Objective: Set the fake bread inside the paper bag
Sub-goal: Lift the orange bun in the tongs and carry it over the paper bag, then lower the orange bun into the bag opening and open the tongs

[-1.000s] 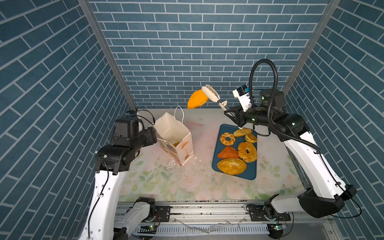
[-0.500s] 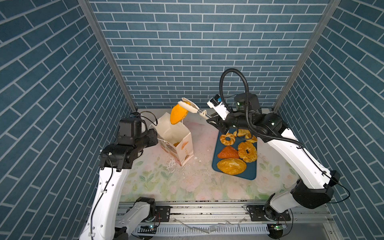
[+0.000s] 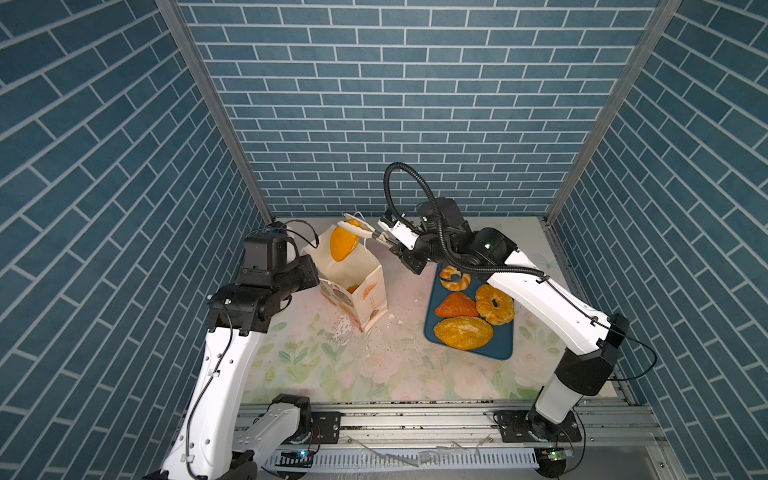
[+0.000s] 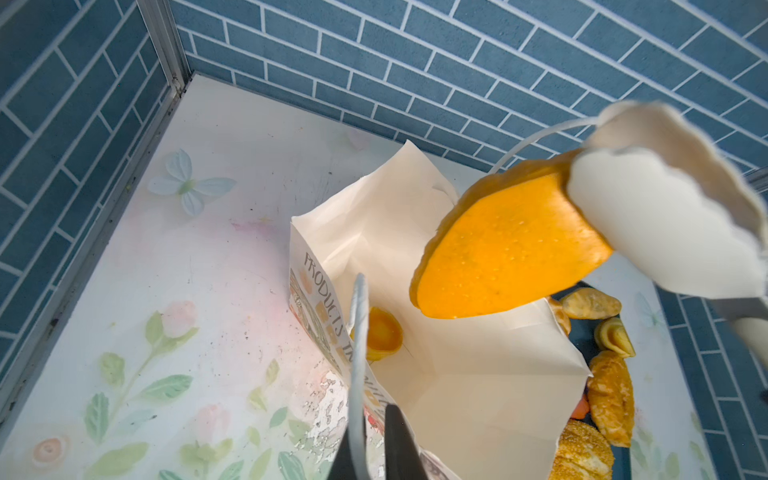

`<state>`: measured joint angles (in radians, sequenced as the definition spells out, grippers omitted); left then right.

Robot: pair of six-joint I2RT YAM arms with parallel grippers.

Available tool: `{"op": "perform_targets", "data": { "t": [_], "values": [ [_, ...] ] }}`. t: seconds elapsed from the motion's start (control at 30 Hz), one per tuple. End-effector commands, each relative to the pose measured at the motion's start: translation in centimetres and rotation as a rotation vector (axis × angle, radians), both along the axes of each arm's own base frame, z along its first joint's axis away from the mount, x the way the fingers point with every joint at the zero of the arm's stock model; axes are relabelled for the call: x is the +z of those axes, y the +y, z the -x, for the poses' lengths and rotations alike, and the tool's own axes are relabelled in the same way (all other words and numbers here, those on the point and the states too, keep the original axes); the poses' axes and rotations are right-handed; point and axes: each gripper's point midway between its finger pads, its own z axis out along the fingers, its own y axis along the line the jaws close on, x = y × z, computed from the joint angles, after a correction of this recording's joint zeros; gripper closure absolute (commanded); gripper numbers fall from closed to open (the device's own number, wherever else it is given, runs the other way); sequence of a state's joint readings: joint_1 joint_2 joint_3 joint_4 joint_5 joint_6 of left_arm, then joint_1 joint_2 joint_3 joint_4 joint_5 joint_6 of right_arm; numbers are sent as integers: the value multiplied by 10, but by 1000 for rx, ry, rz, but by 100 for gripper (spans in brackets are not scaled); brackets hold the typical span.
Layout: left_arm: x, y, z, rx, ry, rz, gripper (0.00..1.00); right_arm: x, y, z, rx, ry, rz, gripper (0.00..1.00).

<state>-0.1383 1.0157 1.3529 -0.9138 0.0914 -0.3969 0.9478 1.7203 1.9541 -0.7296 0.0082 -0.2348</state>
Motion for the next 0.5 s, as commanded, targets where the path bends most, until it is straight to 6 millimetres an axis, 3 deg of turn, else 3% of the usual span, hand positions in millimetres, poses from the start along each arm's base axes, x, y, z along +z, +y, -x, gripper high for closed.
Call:
{"op": "perform_targets", "data": {
  "t": [0.0,0.33,0.47],
  "values": [
    [2,-5,-3,-14,-17,25,88,37,9,-4,13,-133,-59,97],
    [1,-9,-4,-23,-29,48,89,27,11,10,39,-129,-12,70],
    [1,-9,-4,-26,-30,48,89,32,3,17,39,-119,-27,66]
  ]
}}
